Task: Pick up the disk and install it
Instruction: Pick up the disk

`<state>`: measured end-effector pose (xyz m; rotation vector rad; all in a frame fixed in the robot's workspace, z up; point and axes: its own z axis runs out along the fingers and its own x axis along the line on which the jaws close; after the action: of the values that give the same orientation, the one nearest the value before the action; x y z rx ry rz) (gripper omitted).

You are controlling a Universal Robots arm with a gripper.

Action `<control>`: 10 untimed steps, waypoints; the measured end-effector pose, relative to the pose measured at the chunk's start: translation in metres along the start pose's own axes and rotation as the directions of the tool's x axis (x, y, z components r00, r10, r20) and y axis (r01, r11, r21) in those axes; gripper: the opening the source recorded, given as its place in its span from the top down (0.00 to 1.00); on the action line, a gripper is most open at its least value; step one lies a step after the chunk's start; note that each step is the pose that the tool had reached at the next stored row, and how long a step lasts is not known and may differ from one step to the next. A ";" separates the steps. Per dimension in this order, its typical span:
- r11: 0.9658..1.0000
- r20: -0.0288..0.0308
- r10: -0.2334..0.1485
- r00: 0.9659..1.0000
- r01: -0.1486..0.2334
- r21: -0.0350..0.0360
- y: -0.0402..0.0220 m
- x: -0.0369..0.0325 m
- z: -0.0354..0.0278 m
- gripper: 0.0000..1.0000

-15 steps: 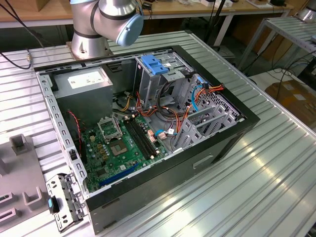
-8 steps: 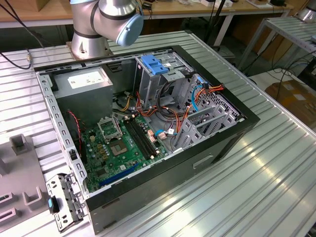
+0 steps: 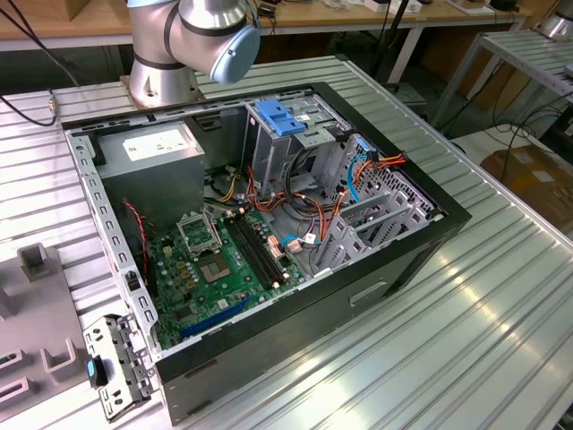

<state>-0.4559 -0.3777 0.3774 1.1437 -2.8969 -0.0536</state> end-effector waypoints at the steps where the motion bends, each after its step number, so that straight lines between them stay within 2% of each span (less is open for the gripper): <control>1: 1.000 -0.001 -0.005 1.000 0.005 0.001 0.0001 -0.0002 0.0003 0.89; 3: 1.000 -0.005 -0.031 1.000 0.031 0.005 0.0000 -0.0004 0.0017 0.89; 4: 0.998 -0.005 -0.064 0.998 0.064 0.007 0.0001 -0.0005 0.0026 0.89; 6: 0.993 -0.004 -0.120 0.993 0.120 0.013 0.0001 -0.0005 0.0045 0.89; 10: 0.985 0.000 -0.173 0.985 0.173 0.022 0.0000 -0.0006 0.0064 0.89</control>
<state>-0.4557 -0.3772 0.3709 1.3970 -2.7990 -0.0260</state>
